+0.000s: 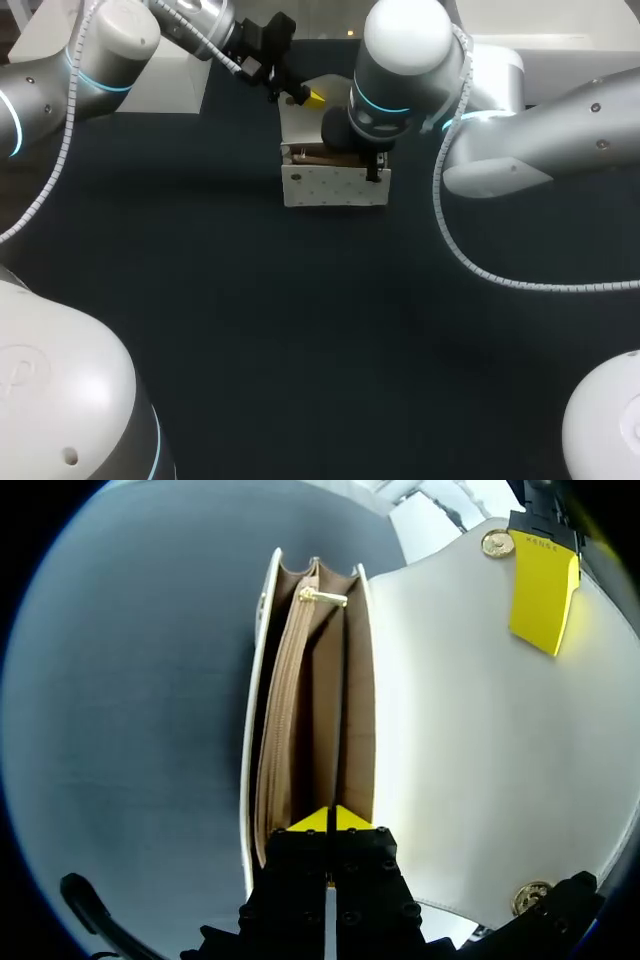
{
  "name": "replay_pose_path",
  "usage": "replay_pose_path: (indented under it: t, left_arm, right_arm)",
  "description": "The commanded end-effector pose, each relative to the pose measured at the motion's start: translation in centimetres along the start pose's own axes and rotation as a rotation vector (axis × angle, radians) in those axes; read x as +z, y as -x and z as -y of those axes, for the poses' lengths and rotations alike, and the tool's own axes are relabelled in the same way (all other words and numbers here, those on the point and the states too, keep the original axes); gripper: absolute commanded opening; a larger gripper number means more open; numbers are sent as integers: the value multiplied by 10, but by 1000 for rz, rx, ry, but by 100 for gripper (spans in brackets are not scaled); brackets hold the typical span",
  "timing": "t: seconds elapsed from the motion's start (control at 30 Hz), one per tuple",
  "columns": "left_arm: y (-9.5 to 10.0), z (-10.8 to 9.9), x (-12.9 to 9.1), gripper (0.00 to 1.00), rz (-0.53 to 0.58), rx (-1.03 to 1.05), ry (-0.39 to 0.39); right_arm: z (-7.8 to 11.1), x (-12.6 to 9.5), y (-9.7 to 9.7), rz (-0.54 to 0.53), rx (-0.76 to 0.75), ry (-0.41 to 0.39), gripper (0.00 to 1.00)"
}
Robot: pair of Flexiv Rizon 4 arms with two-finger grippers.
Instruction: Pick up the bag, open it, inspect its contents, close it, and place it on the opposite side
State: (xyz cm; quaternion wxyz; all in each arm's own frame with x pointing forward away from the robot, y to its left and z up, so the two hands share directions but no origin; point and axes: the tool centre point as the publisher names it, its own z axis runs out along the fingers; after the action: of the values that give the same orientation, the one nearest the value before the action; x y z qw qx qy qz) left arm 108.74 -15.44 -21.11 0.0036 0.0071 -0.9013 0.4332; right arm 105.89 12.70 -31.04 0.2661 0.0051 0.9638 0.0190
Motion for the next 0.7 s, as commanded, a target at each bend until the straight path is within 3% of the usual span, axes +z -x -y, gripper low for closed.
replay_pose_path:
  t: [0.03,0.17,0.23,0.33,0.37,0.4,0.43,0.7]
  left_arm:
    - [10,1,-2,0,-29,-2,-8]
    - [10,2,-1,0,-40,1,-8]
    - [9,2,-1,0,-42,1,-7]
    - [9,2,-1,0,-46,-2,-11]
    - [9,2,-1,0,-47,-2,-12]
    - [9,2,-1,0,-48,-1,-11]
    - [9,2,-1,0,-49,-1,-11]
    - [6,1,0,0,-59,14,1]
  right_arm:
    - [-1,4,-3,-13,2,-9,0]
    - [0,8,-7,-23,10,-9,0]
    - [0,9,-9,-28,16,-9,9]
    - [0,10,-10,-33,21,-7,42]
    - [1,10,-11,-35,24,-7,62]
    - [1,11,-11,-36,26,-8,89]
    - [1,12,-12,-37,30,-8,100]
    - [2,13,-13,-40,42,-3,100]
